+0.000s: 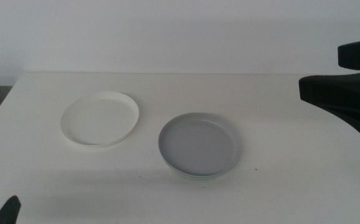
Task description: Stack the three bowls on top of each other.
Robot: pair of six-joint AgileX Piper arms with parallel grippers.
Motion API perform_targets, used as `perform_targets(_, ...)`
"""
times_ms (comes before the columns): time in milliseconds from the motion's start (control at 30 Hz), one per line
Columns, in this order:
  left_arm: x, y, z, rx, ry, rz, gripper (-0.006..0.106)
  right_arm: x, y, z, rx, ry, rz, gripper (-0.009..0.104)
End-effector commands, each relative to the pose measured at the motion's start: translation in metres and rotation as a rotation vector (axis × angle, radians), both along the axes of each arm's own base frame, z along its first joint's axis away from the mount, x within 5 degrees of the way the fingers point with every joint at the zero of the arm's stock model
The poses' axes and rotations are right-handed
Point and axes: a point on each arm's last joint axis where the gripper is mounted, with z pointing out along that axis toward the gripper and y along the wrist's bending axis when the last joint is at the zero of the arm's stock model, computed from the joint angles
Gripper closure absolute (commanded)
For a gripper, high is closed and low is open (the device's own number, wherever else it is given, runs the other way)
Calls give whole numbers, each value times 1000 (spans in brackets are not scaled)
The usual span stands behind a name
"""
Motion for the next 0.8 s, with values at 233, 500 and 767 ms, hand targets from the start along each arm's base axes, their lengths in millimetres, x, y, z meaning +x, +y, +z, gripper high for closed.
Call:
perform_targets(233, 31, -4, 119, 60, 291, -58, 7, 0, 0, -1, -1, -11, 1, 2)
perform_targets(500, 89, -9, 187, 62, 465, -97, 7, 0, 0, -1, -1, -11, 1, 2)
perform_targets(767, 148, -5, 206, -319, 213, 73, 7, 0, 0, -1, -1, -11, 1, 2)
